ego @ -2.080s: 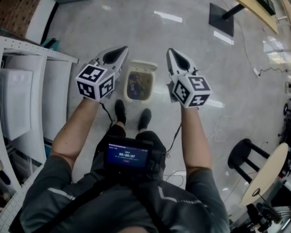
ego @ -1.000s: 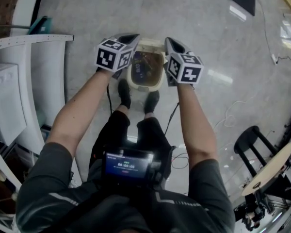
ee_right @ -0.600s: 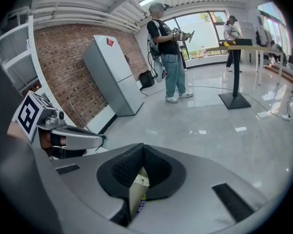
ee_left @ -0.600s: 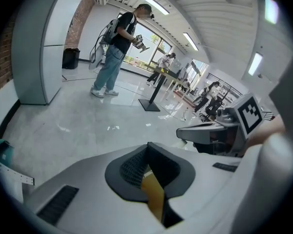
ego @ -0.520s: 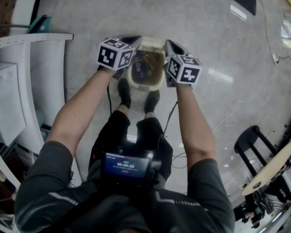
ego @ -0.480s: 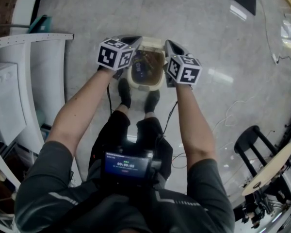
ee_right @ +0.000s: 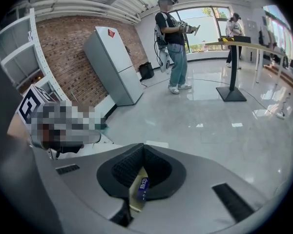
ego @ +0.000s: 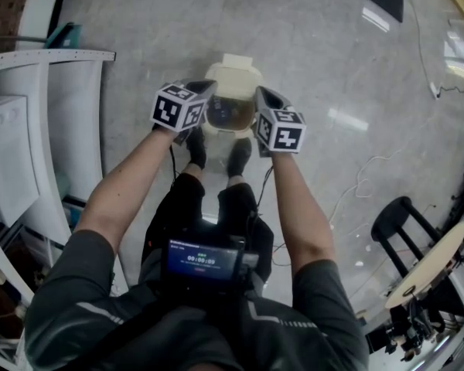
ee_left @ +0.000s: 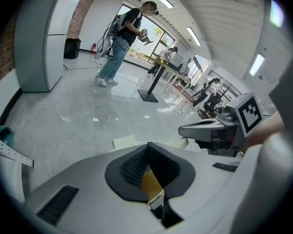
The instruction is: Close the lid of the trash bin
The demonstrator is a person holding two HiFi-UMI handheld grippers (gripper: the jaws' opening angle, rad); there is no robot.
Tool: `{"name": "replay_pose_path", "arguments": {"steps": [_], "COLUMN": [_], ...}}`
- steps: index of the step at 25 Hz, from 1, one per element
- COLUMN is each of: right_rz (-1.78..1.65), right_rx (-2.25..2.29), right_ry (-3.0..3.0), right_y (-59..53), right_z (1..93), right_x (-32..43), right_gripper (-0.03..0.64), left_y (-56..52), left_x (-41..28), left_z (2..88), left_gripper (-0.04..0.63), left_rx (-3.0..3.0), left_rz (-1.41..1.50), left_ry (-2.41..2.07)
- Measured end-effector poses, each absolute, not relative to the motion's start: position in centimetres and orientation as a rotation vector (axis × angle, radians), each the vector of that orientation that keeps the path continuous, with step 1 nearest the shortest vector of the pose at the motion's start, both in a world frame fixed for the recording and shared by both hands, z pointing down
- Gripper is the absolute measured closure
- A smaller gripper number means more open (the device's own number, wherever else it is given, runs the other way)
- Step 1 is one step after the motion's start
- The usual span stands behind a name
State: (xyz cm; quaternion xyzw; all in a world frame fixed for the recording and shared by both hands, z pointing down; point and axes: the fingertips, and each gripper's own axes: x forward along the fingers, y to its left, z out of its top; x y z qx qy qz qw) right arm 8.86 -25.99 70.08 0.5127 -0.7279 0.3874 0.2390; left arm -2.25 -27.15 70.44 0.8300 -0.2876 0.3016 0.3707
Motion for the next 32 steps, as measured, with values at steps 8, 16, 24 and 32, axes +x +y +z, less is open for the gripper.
{"name": "replay_pose_path", "arguments": {"steps": [8, 16, 24, 32], "right_rz": [1.117, 1.206, 1.275, 1.302], "right_rx": [1.336, 1.323, 1.266, 1.229], "right_ry": [-1.927, -1.853, -1.763, -1.708], "right_y": [-20.7, -17.5, -14.3, -13.0], "right_z": [73.2, 76.5, 81.0, 84.4], "right_x": [8.0, 7.6, 7.4, 7.2], "right_gripper": [0.606, 0.606, 0.606, 0.606], "left_y": [-22.0, -18.8, -15.6, -14.1], "left_x": [-3.2, -3.7, -4.3, -4.5], "left_z": [73.5, 76.7, 81.1, 84.5], "left_gripper": [0.601, 0.601, 0.601, 0.601], "left_rx": [2.053, 2.006, 1.916, 1.856], "left_rz": [0.780, 0.814, 0.868, 0.903], "left_ry": [-0.723, -0.716, -0.724, -0.721]}}
